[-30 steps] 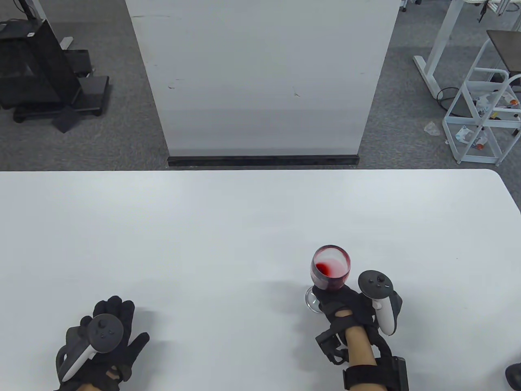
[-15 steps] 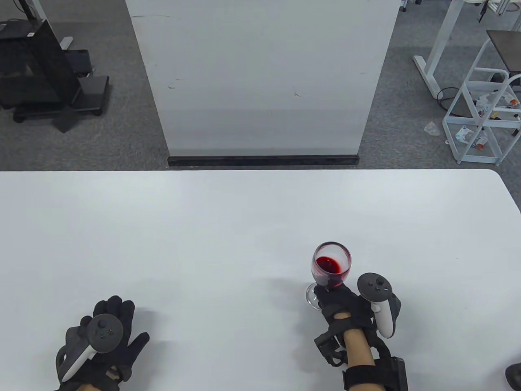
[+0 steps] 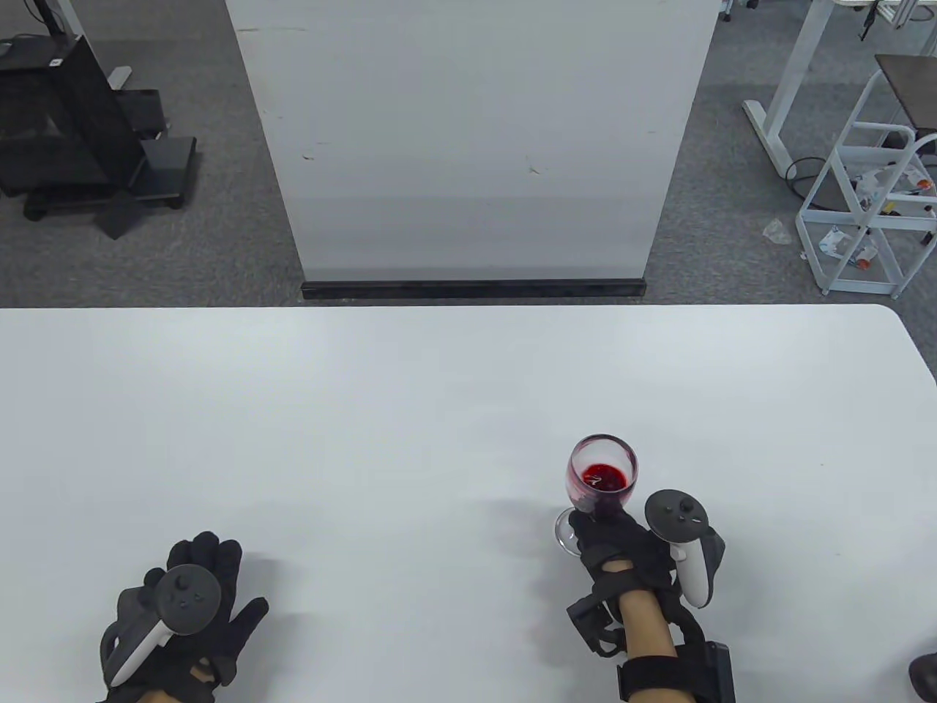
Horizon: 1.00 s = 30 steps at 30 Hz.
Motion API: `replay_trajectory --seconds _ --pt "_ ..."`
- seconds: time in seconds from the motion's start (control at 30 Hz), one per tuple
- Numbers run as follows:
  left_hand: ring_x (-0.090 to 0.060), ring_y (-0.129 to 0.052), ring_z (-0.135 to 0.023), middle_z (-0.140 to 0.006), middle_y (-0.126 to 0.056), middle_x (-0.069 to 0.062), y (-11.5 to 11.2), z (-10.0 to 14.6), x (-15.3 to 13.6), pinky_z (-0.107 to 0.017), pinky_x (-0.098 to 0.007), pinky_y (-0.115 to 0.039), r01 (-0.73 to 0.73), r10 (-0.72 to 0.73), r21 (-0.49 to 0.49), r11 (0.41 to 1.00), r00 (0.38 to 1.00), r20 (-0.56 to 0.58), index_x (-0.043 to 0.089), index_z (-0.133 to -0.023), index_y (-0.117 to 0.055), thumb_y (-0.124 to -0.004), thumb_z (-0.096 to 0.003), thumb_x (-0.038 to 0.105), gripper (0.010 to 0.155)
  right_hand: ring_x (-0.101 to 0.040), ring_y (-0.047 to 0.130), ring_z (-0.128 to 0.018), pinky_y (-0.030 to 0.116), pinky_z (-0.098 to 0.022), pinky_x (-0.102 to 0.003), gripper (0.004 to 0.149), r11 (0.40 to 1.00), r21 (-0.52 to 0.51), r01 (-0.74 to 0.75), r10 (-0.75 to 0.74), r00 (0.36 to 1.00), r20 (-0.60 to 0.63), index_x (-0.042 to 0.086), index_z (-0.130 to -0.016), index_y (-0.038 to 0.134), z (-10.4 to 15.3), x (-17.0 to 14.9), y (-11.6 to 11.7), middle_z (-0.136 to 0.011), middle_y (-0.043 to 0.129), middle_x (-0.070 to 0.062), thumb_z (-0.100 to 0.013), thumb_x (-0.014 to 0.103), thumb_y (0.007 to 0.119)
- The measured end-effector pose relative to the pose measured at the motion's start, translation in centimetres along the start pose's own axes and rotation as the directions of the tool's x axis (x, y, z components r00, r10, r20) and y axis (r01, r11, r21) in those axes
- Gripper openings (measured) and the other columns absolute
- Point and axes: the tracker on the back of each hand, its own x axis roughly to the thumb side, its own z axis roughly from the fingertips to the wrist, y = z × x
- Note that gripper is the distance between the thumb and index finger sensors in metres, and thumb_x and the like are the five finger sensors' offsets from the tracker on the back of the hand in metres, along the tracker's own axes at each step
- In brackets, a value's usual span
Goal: Shake wine glass on table
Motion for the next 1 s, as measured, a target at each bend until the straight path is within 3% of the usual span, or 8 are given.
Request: replay_trajectory --seconds 0.13,0.23,0.4,0.53,0.63,0.7,0.83,1.0 --pt "-0.022 0.013 -0.103 -0.112 0.009 0.008 0.13 0.12 -0.05 -0.072 -0.048 0.006 -0.006 0.006 0.009 1.0 1.0 0.001 0.039 -0.103 -0.007 -0.052 -0.0426 0.067 0.08 -0.026 0.081 -0.07 0.076 -0.046 -0.043 0.052 0.997 0.043 -0.071 0.072 0.997 -0.023 0.017 -0.096 0.065 0.1 0.49 -0.62 -0.108 0.057 -0.008 -0.052 0.041 0.078" --pt "-0.022 0.013 -0.103 -0.112 0.009 0.009 0.08 0.07 -0.05 -0.072 -0.048 0.006 -0.004 0.004 0.008 1.0 1.0 0.001 0.039 -0.103 -0.007 -0.052 -0.0425 0.067 0.08 -0.023 0.08 -0.071 0.075 -0.047 -0.042 0.054 0.997 -0.062 -0.047 0.046 0.999 -0.01 0.018 -0.099 0.06 0.14 0.07 -0.33 -0.109 0.053 -0.01 -0.053 0.041 0.075" --pt "-0.022 0.013 -0.103 -0.112 0.009 0.008 0.13 0.12 -0.03 -0.072 -0.048 0.006 -0.006 0.006 0.008 1.0 1.0 0.002 0.039 -0.103 -0.007 -0.052 -0.0426 0.067 0.08 -0.027 0.08 -0.071 0.075 -0.046 -0.044 0.053 0.998 0.046 -0.047 0.048 0.999 -0.024 0.016 -0.097 0.065 0.16 0.42 -0.54 -0.108 0.056 -0.009 -0.051 0.04 0.079" --pt "-0.022 0.013 -0.103 -0.112 0.009 0.009 0.12 0.1 -0.02 -0.072 -0.048 0.006 -0.006 0.006 0.006 1.0 1.0 0.002 0.039 -0.103 -0.007 -0.052 -0.0425 0.067 0.08 -0.023 0.078 -0.073 0.075 -0.048 -0.042 0.056 0.997 -0.064 -0.034 0.034 0.999 -0.004 0.019 -0.101 0.056 0.11 -0.14 -0.2 -0.11 0.05 -0.01 -0.053 0.041 0.074" --pt "-0.022 0.013 -0.103 -0.112 0.009 0.009 0.09 0.07 0.01 -0.072 -0.048 0.006 -0.003 0.003 0.002 1.0 1.0 0.001 0.039 -0.103 -0.007 -0.052 -0.0426 0.067 0.08 -0.025 0.078 -0.073 0.074 -0.047 -0.044 0.055 1.0 0.011 0.01 -0.01 1.0 -0.017 0.016 -0.099 0.06 0.15 0.21 -0.22 -0.11 0.051 -0.01 -0.052 0.039 0.077" --pt "-0.022 0.013 -0.103 -0.112 0.009 0.009 0.14 0.14 0.0 -0.072 -0.048 0.006 -0.006 0.006 0.007 1.0 1.0 0.002 0.039 -0.103 -0.007 -0.052 -0.0426 0.067 0.08 -0.027 0.081 -0.071 0.075 -0.045 -0.044 0.053 0.997 0.046 -0.065 0.066 0.997 -0.028 0.016 -0.096 0.065 0.16 0.52 -0.6 -0.108 0.057 -0.009 -0.051 0.041 0.079" --pt "-0.022 0.013 -0.103 -0.112 0.009 0.009 0.07 0.02 -0.01 -0.072 -0.048 0.006 -0.004 0.004 0.002 1.0 1.0 -0.001 0.039 -0.103 -0.007 -0.052 -0.0426 0.067 0.08 -0.023 0.079 -0.071 0.075 -0.047 -0.041 0.055 0.996 -0.078 -0.046 0.046 0.999 -0.003 0.018 -0.1 0.058 0.16 0.06 -0.03 -0.109 0.052 -0.01 -0.053 0.042 0.075" --pt "-0.022 0.013 -0.103 -0.112 0.009 0.009 0.15 0.16 0.01 -0.072 -0.048 0.006 -0.006 0.006 0.012 1.0 1.0 0.003 0.039 -0.103 -0.007 -0.052 -0.0426 0.067 0.08 -0.027 0.082 -0.069 0.076 -0.042 -0.041 0.053 0.995 0.05 -0.087 0.089 0.996 -0.032 0.017 -0.097 0.064 0.24 0.54 -0.64 -0.108 0.056 -0.008 -0.052 0.043 0.078"
